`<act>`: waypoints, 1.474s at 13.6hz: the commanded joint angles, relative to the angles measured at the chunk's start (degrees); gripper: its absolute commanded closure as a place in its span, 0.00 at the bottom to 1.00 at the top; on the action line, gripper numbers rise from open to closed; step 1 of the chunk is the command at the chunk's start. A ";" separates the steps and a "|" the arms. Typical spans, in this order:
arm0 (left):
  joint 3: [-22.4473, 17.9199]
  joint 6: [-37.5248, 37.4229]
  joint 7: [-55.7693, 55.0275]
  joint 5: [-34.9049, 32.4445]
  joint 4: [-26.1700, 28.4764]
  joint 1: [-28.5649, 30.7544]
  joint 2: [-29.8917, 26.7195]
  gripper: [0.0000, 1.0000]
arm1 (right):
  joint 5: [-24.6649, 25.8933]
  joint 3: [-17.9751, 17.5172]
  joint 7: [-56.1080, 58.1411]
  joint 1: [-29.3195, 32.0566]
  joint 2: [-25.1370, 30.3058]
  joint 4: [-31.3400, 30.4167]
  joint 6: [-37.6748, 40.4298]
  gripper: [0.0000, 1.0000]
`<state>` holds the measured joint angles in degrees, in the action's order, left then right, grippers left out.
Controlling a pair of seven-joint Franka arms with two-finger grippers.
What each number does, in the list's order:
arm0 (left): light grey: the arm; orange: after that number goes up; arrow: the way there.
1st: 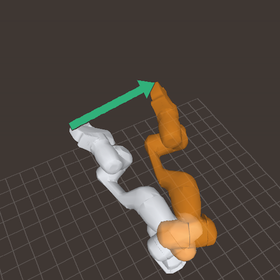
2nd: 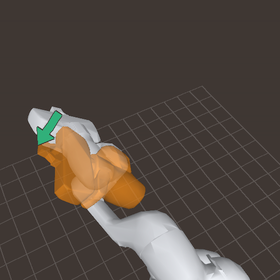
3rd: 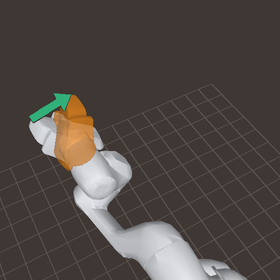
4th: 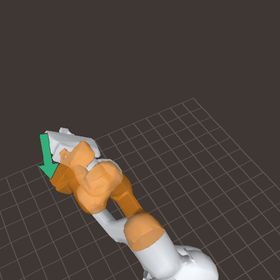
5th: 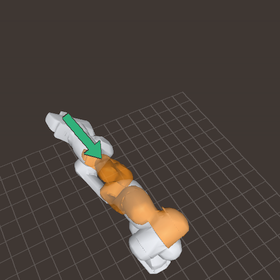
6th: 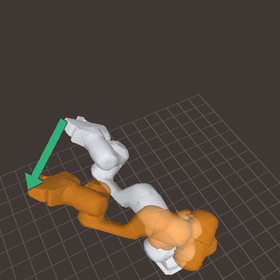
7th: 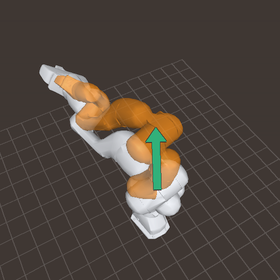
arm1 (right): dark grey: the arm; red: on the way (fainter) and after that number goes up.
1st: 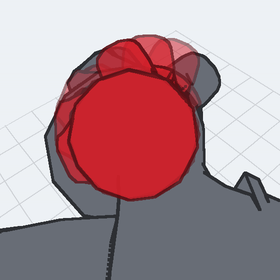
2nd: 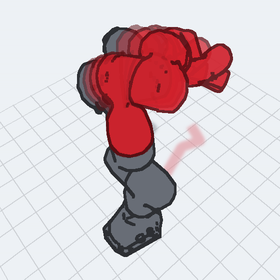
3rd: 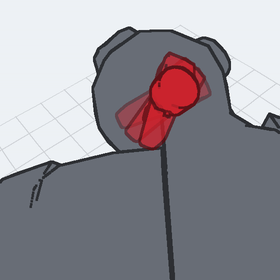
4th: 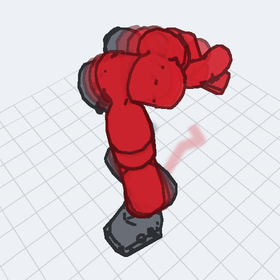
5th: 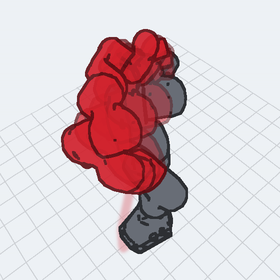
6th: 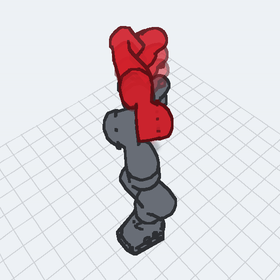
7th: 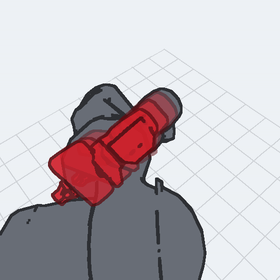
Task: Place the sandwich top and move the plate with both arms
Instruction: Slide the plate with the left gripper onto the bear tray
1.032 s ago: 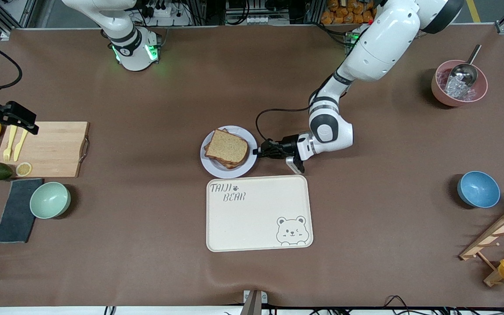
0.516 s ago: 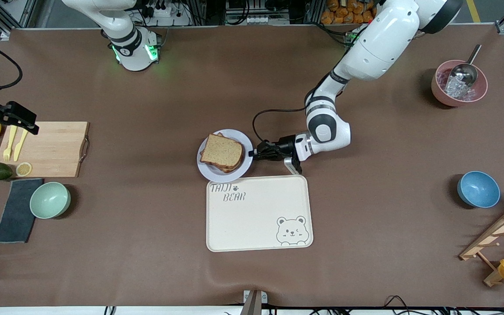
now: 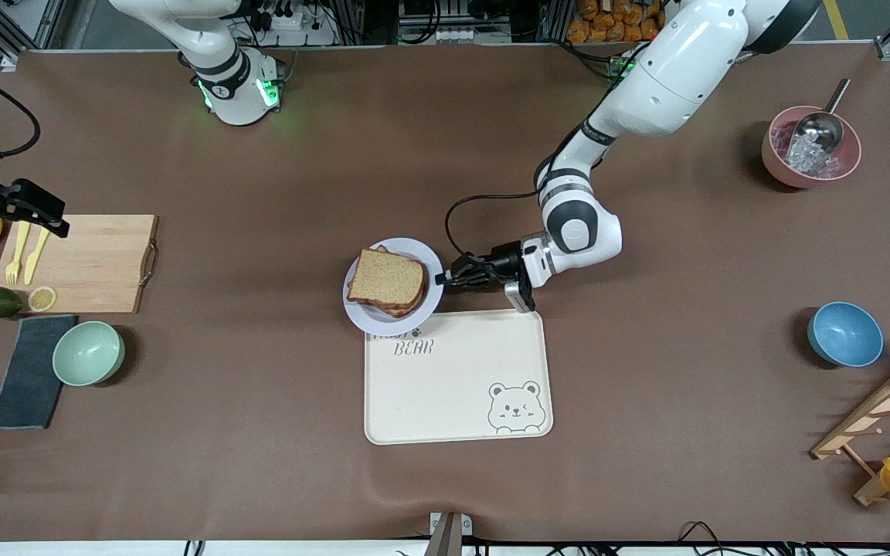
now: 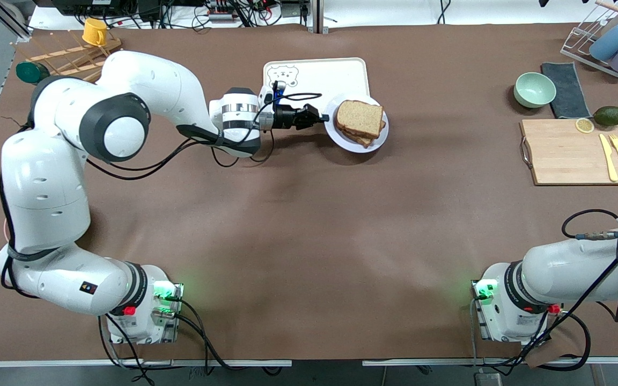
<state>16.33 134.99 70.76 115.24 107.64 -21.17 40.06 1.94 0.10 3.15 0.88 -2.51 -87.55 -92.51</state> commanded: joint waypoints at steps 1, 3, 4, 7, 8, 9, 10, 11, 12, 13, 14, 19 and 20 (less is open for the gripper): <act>1.42 0.19 1.31 2.44 2.23 1.48 -4.19 1.00 | 0.69 -0.19 -0.86 -0.18 -0.22 0.36 0.67 0.00; 3.87 0.10 1.31 2.62 2.23 5.32 -5.08 1.00 | 0.78 -0.10 -0.86 -0.18 -0.22 0.36 0.76 0.00; 5.80 0.01 1.49 2.62 2.14 8.31 -4.99 1.00 | 0.78 -0.19 -0.86 -0.18 -0.22 0.36 0.76 0.00; 7.84 0.01 1.49 2.62 1.44 12.82 -4.73 1.00 | 0.87 -0.19 -0.86 -0.18 -0.22 0.45 0.58 0.00; 7.58 0.01 1.49 2.71 0.83 13.25 -4.38 1.00 | 0.87 -0.19 -0.86 -0.27 -0.22 0.45 0.67 0.00; 7.66 0.01 1.40 2.71 -0.14 14.65 -4.12 1.00 | 0.87 -0.19 -0.86 -0.18 -0.22 0.45 0.67 0.00; 7.58 0.01 0.97 2.71 -0.67 15.10 -3.59 1.00 | 0.87 -0.19 -0.86 -0.27 -0.22 0.36 0.76 0.00; 7.32 0.01 0.96 2.62 -1.98 15.54 -2.37 1.00 | 0.87 -0.19 -0.86 -0.18 -0.22 0.36 0.76 0.00; 7.31 0.01 1.22 2.62 -3.03 16.24 -1.22 1.00 | 0.87 -0.19 -0.86 -0.18 -0.22 0.36 0.76 0.00; 7.31 0.01 1.14 2.27 -4.61 16.60 0.01 1.00 | 0.87 -0.19 -0.86 -0.18 -0.22 0.36 0.76 0.00; 7.31 0.01 0.96 2.10 -5.85 16.95 1.32 1.00 | 0.87 -0.19 -0.86 -0.27 -0.22 0.36 0.76 0.00; 5.83 0.10 1.67 1.65 -11.57 17.92 9.33 1.00 | 0.87 -0.19 -0.86 -0.18 -0.31 0.18 0.84 0.00; 4.60 0.10 1.23 1.57 -11.57 17.57 9.33 1.00 | 0.87 -0.19 -0.86 -0.18 -0.31 0.18 0.84 0.00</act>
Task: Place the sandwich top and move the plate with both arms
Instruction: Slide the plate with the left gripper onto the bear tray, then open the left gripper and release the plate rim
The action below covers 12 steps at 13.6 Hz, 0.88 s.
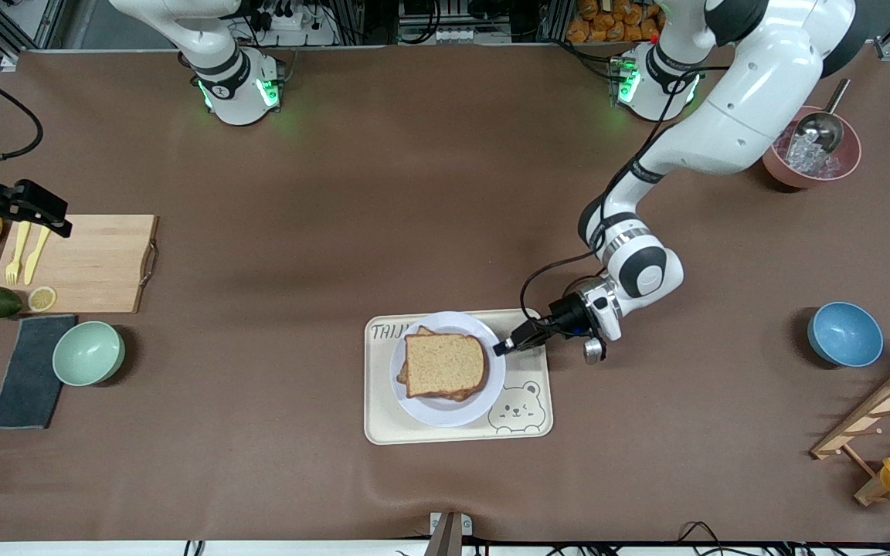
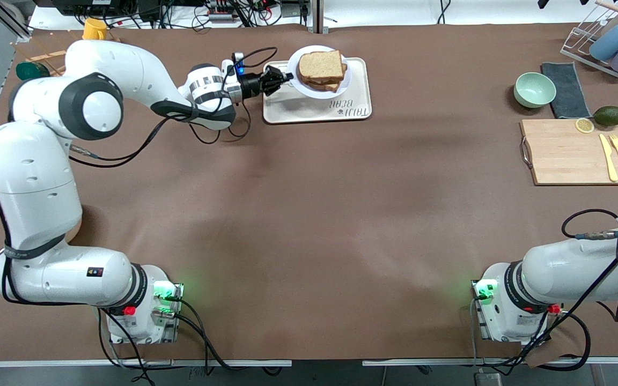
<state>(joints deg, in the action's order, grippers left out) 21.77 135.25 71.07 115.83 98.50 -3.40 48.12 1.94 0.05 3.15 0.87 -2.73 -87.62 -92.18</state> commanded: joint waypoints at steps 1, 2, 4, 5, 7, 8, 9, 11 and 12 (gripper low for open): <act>-1.20 -0.16 0.91 0.98 -2.34 -0.20 1.27 1.00 | 0.87 -0.13 -0.86 -0.07 -0.17 0.17 0.51 0.00; -1.29 0.01 1.00 0.98 -2.26 -0.29 1.80 1.00 | 0.87 -0.13 -0.86 -0.07 -0.35 0.17 0.51 0.00; -1.47 0.01 1.53 0.98 -2.34 -0.46 3.03 1.00 | 0.87 -0.13 -0.86 0.10 -0.35 0.17 0.51 0.00; -1.55 0.01 1.62 0.98 -2.34 -0.64 3.29 1.00 | 0.87 -0.13 -0.86 0.28 -0.35 0.17 0.51 0.00; -1.64 0.45 1.53 0.63 -1.99 -0.64 3.21 0.90 | 0.87 -0.13 -0.86 0.19 -0.44 0.17 0.51 0.00; -1.64 0.54 1.62 0.19 -1.64 -0.55 3.21 0.65 | 0.87 -0.13 -0.86 0.19 -0.44 0.17 0.51 0.00; -1.64 0.54 1.71 0.19 -1.55 -0.55 3.21 0.16 | 0.78 -0.13 -0.86 0.19 -0.44 0.17 0.51 0.00; -1.64 2.37 1.09 0.10 -1.47 -0.64 2.68 0.00 | 0.78 -0.13 -0.86 0.36 -0.44 0.17 0.34 0.00; -1.64 3.43 1.09 0.10 -1.47 -0.73 2.51 0.00 | 0.69 -0.13 -0.86 0.54 -0.44 0.17 0.34 0.00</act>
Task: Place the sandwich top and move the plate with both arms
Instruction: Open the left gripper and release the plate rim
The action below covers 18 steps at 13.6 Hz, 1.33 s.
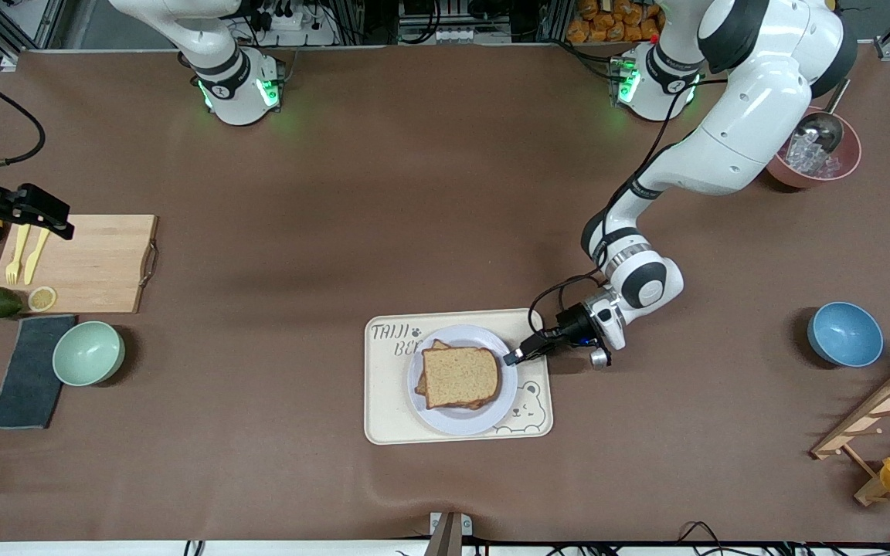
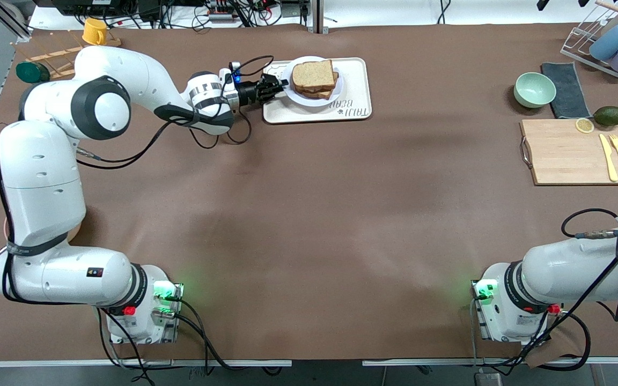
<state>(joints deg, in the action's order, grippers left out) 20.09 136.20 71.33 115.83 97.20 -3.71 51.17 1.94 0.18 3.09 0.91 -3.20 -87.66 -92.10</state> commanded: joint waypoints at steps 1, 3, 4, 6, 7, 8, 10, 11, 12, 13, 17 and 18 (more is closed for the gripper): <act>0.04 3.02 0.56 0.10 -0.26 -1.03 -0.72 0.00 | 0.69 -0.27 -0.80 0.50 0.03 0.20 0.26 0.00; 0.12 5.55 0.21 0.10 -0.35 -1.38 -1.51 0.00 | 0.69 -0.27 -0.80 0.32 0.03 0.20 0.26 0.00; 0.21 6.88 -0.14 0.10 -0.35 -1.73 -1.60 0.00 | 0.69 -0.27 -0.80 0.41 0.03 0.20 0.26 0.00; 0.48 9.34 -0.84 0.10 -0.26 -2.35 -2.48 0.00 | 0.69 -0.27 -0.80 0.50 0.03 0.20 0.35 0.00; 0.74 10.83 -2.15 0.10 -0.35 -2.44 -2.74 0.00 | 0.52 -0.27 -0.89 0.58 0.03 0.20 0.17 0.00; 0.74 11.89 -2.69 0.10 -0.43 -3.31 -3.27 0.00 | 0.52 -0.27 -0.89 0.67 0.03 0.20 0.08 0.00; 0.83 13.56 -3.74 0.10 -0.52 -4.02 -3.71 0.00 | 0.52 -0.18 -0.89 0.59 0.03 0.20 -0.01 0.00; 0.83 14.70 -3.75 0.10 -0.70 -4.63 -3.97 0.00 | 0.52 -0.18 -0.89 0.59 0.03 0.20 -0.01 0.00; 0.83 16.19 -3.75 0.10 -0.87 -4.98 -3.98 0.00 | 0.52 -0.18 -0.80 0.59 0.03 0.20 -0.01 0.00; 0.83 16.81 -3.75 0.10 -0.96 -5.68 -3.98 0.00 | 0.52 -0.18 -0.89 0.50 -0.05 0.20 -0.01 0.00; 0.92 19.89 -3.75 -1.12 -1.14 -6.66 -4.94 0.00 | 0.60 -0.18 -0.89 0.41 -0.23 0.20 -0.09 0.00; 0.92 20.68 -3.83 -2.26 -0.96 -6.57 -5.29 0.00 | 0.60 -0.18 -0.80 0.41 -0.23 0.20 -0.09 0.00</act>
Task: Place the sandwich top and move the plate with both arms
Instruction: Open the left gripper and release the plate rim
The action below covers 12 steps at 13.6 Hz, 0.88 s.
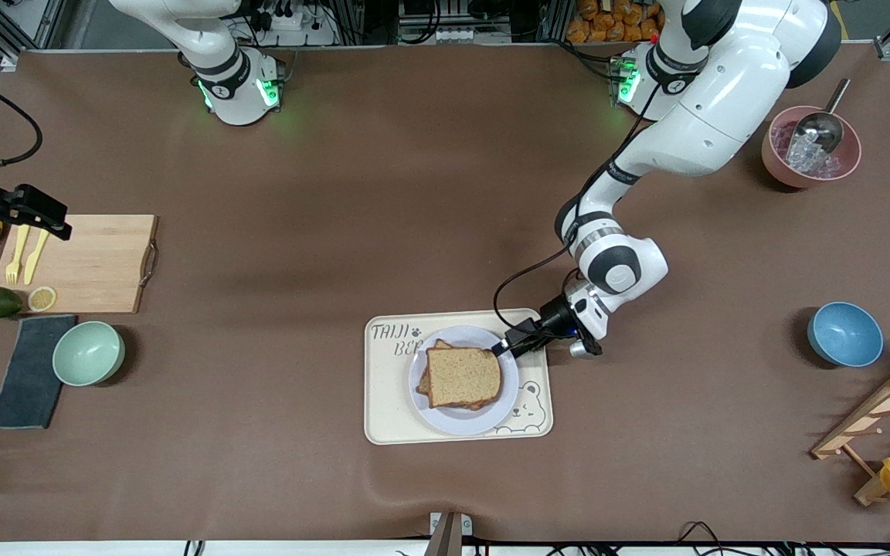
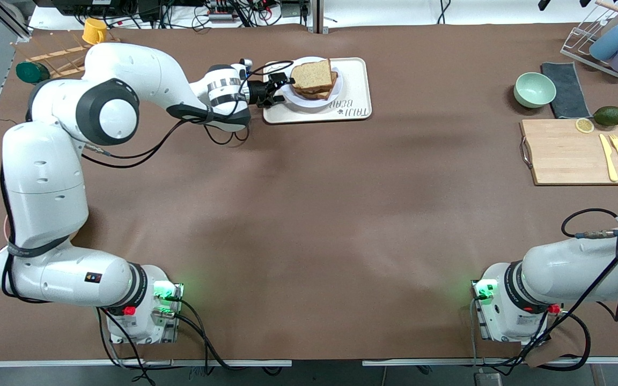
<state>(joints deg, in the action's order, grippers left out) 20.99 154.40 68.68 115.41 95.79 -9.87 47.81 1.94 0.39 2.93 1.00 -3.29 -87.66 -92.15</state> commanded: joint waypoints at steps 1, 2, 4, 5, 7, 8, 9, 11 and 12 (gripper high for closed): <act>0.02 3.36 -1.18 -1.94 0.72 -0.50 -2.89 0.00 | 0.60 -0.39 -0.65 0.32 -0.13 0.29 -0.05 0.00; 0.19 3.63 -1.18 -2.03 0.72 -0.67 -3.42 0.00 | 0.60 -0.39 -0.74 0.23 -0.13 0.29 -0.14 0.00; 0.19 4.85 -1.18 -3.25 0.54 -2.07 -4.56 0.00 | 0.60 -0.39 -0.74 0.14 -0.13 0.29 -0.14 0.00; 0.19 5.55 -1.09 -4.39 0.72 -2.25 -5.18 0.00 | 0.60 -0.48 -0.74 0.14 -0.13 0.29 -0.14 0.00; 0.28 6.00 -1.00 -5.98 2.20 -2.34 -6.76 0.00 | 0.60 -0.39 -0.74 0.31 -0.13 0.29 -0.14 0.00; 0.28 6.00 -0.92 -6.33 3.60 -2.34 -7.81 0.00 | 0.60 -0.39 -0.74 0.40 -0.13 0.29 -0.14 0.00; 0.28 6.09 -0.92 -7.21 5.01 -2.17 -8.78 0.00 | 0.60 -0.39 -0.65 0.40 -0.13 0.29 -0.14 0.00; 0.28 7.22 -0.92 -9.23 8.17 -1.82 -11.59 0.00 | 0.52 -0.39 -0.74 0.40 -0.22 0.29 -0.14 0.00; 0.28 8.89 -0.92 -10.28 10.02 -1.73 -13.52 0.00 | 0.60 -0.39 -0.65 0.32 -0.22 0.29 -0.22 0.00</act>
<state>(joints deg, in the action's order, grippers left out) 21.25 161.17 68.68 107.34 100.34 -11.97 39.79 1.94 0.37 2.93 1.00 -3.38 -87.66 -92.29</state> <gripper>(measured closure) 0.000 0.000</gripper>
